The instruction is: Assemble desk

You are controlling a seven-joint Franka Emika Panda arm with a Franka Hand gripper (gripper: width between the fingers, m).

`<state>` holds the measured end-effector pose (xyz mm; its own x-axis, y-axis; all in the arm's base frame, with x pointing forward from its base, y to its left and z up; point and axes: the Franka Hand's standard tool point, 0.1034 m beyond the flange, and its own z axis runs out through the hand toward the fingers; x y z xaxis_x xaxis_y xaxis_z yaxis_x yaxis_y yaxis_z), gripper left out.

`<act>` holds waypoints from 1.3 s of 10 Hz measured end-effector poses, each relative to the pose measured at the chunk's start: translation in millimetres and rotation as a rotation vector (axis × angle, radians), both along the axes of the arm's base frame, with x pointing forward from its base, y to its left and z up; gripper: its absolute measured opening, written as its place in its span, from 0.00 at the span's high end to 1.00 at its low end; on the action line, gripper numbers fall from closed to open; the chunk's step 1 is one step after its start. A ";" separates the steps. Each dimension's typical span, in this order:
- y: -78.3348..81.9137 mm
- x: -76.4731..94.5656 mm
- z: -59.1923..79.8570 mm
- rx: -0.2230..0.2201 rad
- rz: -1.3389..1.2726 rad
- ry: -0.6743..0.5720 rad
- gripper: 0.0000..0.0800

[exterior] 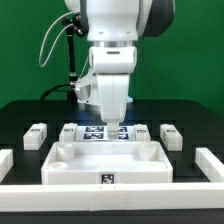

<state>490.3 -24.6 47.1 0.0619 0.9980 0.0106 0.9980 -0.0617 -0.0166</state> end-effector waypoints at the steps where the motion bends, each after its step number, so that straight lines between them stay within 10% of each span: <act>1: -7.6 -4.7 -12.4 0.005 -0.005 0.005 0.19; 5: -10.7 -9.9 -36.9 0.016 -0.043 0.012 0.19; 11: -11.1 -9.9 -37.2 0.015 -0.043 0.011 0.93; 13: -11.2 -10.0 -37.2 0.015 -0.044 0.011 0.93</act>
Offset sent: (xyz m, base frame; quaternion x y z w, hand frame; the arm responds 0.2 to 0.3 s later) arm 0.0012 0.0132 -0.0032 -0.0442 0.0237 0.0450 0.9977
